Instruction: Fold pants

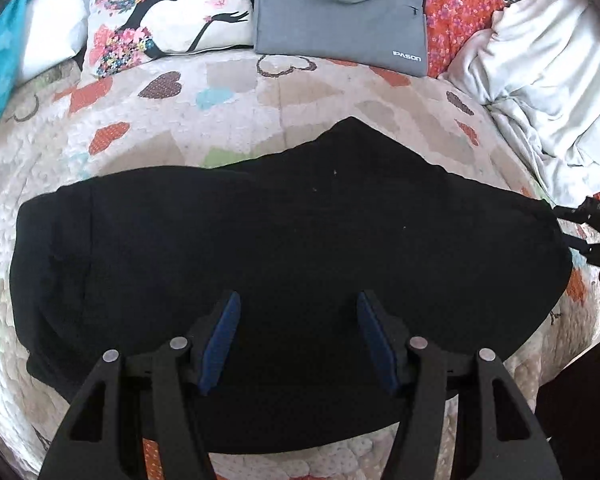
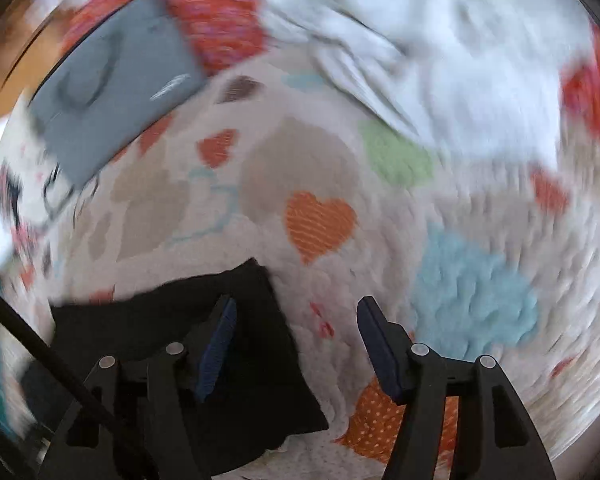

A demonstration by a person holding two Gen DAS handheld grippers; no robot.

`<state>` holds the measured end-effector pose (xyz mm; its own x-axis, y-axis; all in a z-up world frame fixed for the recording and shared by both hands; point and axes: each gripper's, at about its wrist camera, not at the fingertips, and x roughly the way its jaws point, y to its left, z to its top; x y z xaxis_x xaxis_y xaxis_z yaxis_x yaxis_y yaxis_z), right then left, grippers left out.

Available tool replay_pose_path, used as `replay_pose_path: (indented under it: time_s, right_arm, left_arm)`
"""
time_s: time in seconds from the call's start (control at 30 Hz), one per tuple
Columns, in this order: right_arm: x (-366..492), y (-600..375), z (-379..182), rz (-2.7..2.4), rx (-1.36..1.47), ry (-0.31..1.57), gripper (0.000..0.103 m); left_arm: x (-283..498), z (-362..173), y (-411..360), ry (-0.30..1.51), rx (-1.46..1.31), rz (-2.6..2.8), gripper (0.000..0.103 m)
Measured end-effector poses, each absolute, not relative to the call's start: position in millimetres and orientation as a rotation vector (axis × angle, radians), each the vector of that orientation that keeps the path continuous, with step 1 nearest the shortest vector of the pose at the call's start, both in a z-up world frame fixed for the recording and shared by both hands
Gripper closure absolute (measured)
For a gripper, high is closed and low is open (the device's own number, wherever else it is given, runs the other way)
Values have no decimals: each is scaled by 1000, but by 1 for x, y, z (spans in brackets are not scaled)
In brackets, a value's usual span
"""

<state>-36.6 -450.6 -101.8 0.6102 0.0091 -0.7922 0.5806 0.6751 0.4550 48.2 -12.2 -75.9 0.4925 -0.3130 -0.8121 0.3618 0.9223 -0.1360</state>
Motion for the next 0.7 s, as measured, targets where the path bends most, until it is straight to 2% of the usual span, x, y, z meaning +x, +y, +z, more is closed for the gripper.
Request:
replay_pose_path:
  time_s: [0.07, 0.2, 0.37, 0.5, 0.67, 0.7]
  right_arm:
    - [-48, -463, -103, -353, 905, 803, 36]
    - [-48, -442, -67, -287, 799, 694, 34]
    - [15, -353, -50, 69, 632, 830, 34]
    - [93, -269, -46, 250, 393, 929, 34]
    - [174, -194, -59, 342, 199, 1018, 34]
    - [184, -181, -64, 343, 164, 1049, 38]
  left_arm:
    - [47, -74, -8, 968, 36, -405, 43]
    - [45, -79, 1, 978, -15, -409, 43]
    - [23, -88, -5, 948, 79, -416, 43]
    - [9, -92, -6, 899, 134, -420, 41]
    - [11, -93, -1, 898, 106, -440, 41]
    - [11, -94, -1, 897, 104, -440, 41]
